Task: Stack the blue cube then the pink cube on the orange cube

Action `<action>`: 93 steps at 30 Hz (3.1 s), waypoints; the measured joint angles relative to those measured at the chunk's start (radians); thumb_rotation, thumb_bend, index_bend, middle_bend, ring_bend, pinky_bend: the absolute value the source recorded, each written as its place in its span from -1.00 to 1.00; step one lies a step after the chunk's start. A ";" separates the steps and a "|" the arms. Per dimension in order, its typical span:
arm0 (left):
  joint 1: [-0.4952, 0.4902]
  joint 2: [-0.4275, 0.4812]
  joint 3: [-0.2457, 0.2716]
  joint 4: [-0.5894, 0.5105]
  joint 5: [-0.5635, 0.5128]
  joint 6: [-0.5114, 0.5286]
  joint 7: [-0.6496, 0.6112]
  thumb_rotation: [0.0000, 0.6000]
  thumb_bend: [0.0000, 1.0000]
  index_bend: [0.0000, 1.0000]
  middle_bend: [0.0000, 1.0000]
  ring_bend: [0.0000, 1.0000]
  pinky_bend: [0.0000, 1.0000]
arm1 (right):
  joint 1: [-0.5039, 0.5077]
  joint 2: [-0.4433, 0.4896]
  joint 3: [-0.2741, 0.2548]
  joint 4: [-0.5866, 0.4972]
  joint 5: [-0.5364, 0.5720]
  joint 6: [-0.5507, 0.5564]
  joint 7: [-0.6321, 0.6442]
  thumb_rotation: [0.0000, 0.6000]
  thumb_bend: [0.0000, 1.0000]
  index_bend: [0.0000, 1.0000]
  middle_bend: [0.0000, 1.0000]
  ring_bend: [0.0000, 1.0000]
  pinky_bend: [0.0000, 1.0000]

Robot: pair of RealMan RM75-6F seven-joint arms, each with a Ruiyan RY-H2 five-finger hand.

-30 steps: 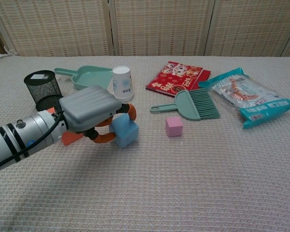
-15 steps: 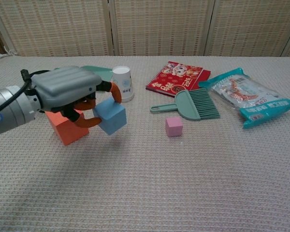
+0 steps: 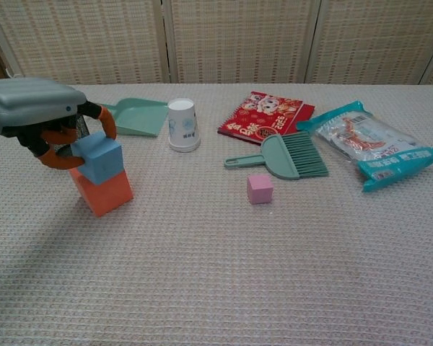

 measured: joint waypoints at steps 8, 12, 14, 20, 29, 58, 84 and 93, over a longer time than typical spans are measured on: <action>-0.013 -0.003 0.030 0.107 0.209 0.004 -0.168 1.00 -0.28 -0.07 1.00 1.00 1.00 | -0.001 -0.012 0.000 -0.004 0.007 -0.001 -0.031 1.00 -0.81 -1.00 -1.00 -1.00 -1.00; -0.017 -0.015 0.043 0.186 0.317 0.057 -0.284 1.00 -0.28 -0.07 1.00 1.00 1.00 | -0.001 -0.017 0.000 -0.005 0.012 -0.004 -0.041 1.00 -0.81 -1.00 -1.00 -1.00 -1.00; -0.017 -0.018 0.049 0.218 0.344 0.082 -0.323 1.00 -0.28 -0.07 1.00 1.00 1.00 | 0.000 -0.019 0.000 -0.005 0.014 -0.006 -0.046 1.00 -0.81 -1.00 -1.00 -1.00 -1.00; -0.013 -0.015 0.063 0.270 0.362 0.105 -0.392 1.00 -0.28 -0.06 1.00 1.00 1.00 | 0.001 -0.022 0.000 -0.007 0.017 -0.008 -0.055 1.00 -0.81 -1.00 -1.00 -1.00 -1.00; -0.019 -0.032 0.081 0.348 0.380 0.100 -0.461 1.00 -0.28 -0.07 1.00 1.00 1.00 | 0.000 -0.021 0.002 -0.008 0.019 -0.003 -0.054 1.00 -0.81 -1.00 -1.00 -1.00 -1.00; -0.024 -0.066 0.113 0.400 0.411 0.116 -0.503 1.00 -0.27 -0.06 1.00 1.00 1.00 | -0.002 -0.025 0.002 -0.012 0.024 -0.003 -0.066 1.00 -0.81 -1.00 -1.00 -1.00 -1.00; -0.022 -0.074 0.119 0.407 0.410 0.125 -0.477 1.00 -0.27 -0.64 1.00 1.00 1.00 | -0.006 -0.023 0.002 -0.013 0.022 0.007 -0.065 1.00 -0.81 -1.00 -1.00 -1.00 -1.00; -0.012 -0.051 0.126 0.363 0.405 0.123 -0.425 1.00 -0.27 -0.73 1.00 1.00 1.00 | -0.007 -0.021 0.001 -0.014 0.019 0.008 -0.062 1.00 -0.81 -1.00 -1.00 -1.00 -1.00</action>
